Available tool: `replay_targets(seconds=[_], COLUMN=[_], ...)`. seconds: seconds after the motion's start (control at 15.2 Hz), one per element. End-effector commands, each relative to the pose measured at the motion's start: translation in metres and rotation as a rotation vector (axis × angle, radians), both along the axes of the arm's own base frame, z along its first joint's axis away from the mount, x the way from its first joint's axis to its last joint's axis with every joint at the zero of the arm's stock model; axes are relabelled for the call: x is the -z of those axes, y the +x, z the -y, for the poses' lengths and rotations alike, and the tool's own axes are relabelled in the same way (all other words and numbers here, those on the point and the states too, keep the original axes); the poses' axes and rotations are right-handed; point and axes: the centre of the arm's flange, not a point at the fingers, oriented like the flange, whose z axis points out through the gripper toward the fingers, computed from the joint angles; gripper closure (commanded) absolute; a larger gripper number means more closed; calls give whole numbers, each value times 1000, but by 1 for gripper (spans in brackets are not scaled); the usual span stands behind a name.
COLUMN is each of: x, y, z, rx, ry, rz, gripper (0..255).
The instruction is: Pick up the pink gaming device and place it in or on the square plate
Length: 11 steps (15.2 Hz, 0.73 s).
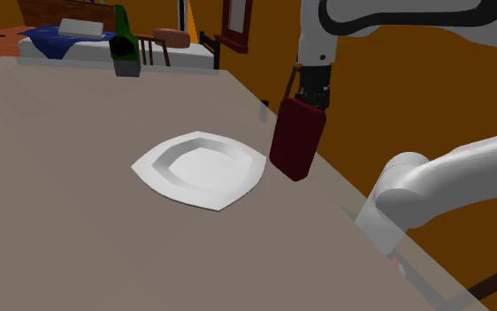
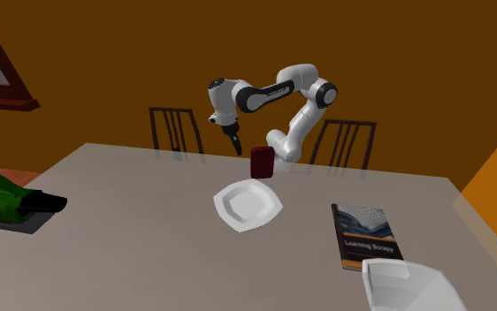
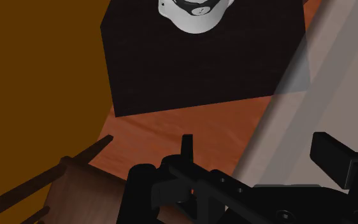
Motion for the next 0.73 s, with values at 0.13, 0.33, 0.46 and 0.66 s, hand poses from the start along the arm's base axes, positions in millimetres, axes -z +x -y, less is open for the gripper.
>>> replay_targets(seconds=[0.13,0.33,0.46,0.66], x=[-15,-36,-51,-73], y=[1,2,3,5], z=[-22,-54,-76,-108], rx=[8,21,29,41], ry=[1,2,2,3], rz=[1,2,2,3], gripper=[0,0,0,0])
